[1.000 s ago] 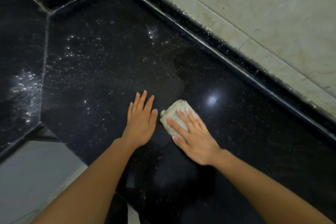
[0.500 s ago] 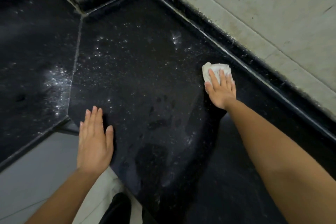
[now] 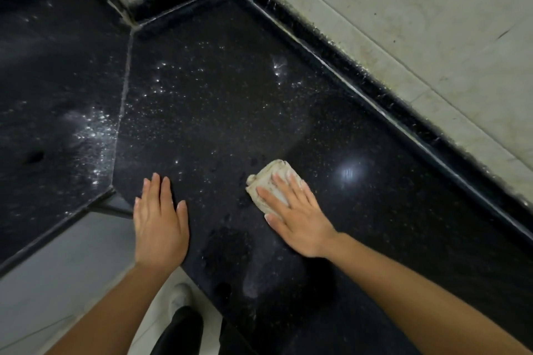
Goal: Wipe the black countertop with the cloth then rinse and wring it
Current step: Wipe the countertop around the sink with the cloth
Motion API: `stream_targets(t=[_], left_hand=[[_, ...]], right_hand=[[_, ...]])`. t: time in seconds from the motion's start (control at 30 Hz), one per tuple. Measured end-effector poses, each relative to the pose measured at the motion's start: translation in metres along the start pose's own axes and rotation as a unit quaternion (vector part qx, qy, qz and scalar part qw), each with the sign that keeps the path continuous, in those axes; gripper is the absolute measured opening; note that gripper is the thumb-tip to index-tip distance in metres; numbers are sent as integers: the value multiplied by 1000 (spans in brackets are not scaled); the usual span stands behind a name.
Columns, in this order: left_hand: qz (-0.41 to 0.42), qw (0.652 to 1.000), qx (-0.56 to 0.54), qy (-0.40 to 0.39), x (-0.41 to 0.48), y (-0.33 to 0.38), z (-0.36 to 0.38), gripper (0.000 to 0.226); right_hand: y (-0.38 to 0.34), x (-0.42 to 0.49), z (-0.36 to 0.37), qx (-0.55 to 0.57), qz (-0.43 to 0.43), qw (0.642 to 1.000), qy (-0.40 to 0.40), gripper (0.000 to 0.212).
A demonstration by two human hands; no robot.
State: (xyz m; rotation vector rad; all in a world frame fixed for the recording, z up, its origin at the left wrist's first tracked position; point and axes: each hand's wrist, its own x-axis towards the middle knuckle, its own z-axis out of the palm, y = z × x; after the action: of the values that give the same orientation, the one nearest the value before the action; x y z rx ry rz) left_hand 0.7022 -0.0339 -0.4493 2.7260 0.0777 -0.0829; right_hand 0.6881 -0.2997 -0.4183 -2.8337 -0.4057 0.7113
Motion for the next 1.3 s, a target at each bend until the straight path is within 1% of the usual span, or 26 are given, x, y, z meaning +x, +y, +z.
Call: stream_targets(t=[0.07, 0.1, 0.13, 0.2, 0.3, 0.37, 0.47, 0.57, 0.63, 0.7, 0.77, 0.83, 0.9, 0.97, 1.03, 1.07, 1.1, 1.13, 1.17, 1.23, 1.3], left_hand=[[2, 1000, 1, 0, 0, 0, 0, 58], [3, 1000, 2, 0, 1, 0, 0, 58], [4, 1000, 2, 1, 0, -1, 0, 59], [7, 1000, 2, 4, 0, -1, 1, 60], [14, 1000, 0, 9, -1, -4, 4, 58], [18, 1000, -1, 13, 0, -7, 6, 54], [21, 1000, -8, 13, 1, -9, 7, 54], [19, 1000, -22, 7, 1, -8, 6, 54], [20, 999, -30, 3, 1, -8, 4, 54], [19, 999, -40, -3, 1, -8, 2, 55], [17, 999, -48, -12, 0, -7, 0, 55], [16, 998, -53, -24, 1, -8, -3, 56], [19, 997, -54, -47, 2, -8, -8, 58], [21, 994, -58, -85, 4, -9, -12, 62], [24, 991, -60, -119, 7, -13, -17, 65], [30, 989, -59, -135, 7, -15, -20, 66], [39, 986, -56, -151, 8, -17, -23, 67], [50, 983, -50, -167, 9, -21, -26, 67], [62, 980, -43, -184, 10, -24, -29, 68], [87, 973, -25, -211, 11, -32, -34, 67], [118, 967, 4, -227, 12, -39, -37, 67]], right_hand=[[15, 2, -7, -22, -19, 1000, 2, 53], [26, 6, -12, -32, -8, 999, 7, 54], [38, 12, -17, -31, 25, 999, 19, 56], [61, 23, -28, -12, 131, 991, 38, 57], [90, 27, -40, 49, 280, 957, 53, 56], [96, 20, -37, 91, 335, 935, 72, 56], [79, 1, -18, 106, 365, 919, 104, 55], [47, -19, 5, 97, 370, 914, 133, 55], [19, -30, 17, 91, 361, 920, 124, 55], [-14, -38, 29, 97, 325, 935, 107, 55], [-53, -41, 44, 77, 271, 953, 109, 56], [-93, -39, 59, 61, 229, 964, 120, 58], [-122, -33, 69, 63, 190, 975, 102, 55], [-129, -31, 70, 55, 155, 982, 97, 55], [-120, -38, 60, 48, 109, 988, 94, 56], [-113, -44, 55, 38, 96, 991, 88, 57], [-105, -50, 52, 30, 103, 991, 81, 59], [-97, -57, 51, 31, 137, 987, 75, 62], [-89, -66, 53, 42, 197, 977, 76, 62], [-78, -86, 60, 83, 324, 938, 91, 54], [-79, -104, 71, 122, 417, 893, 118, 52]])
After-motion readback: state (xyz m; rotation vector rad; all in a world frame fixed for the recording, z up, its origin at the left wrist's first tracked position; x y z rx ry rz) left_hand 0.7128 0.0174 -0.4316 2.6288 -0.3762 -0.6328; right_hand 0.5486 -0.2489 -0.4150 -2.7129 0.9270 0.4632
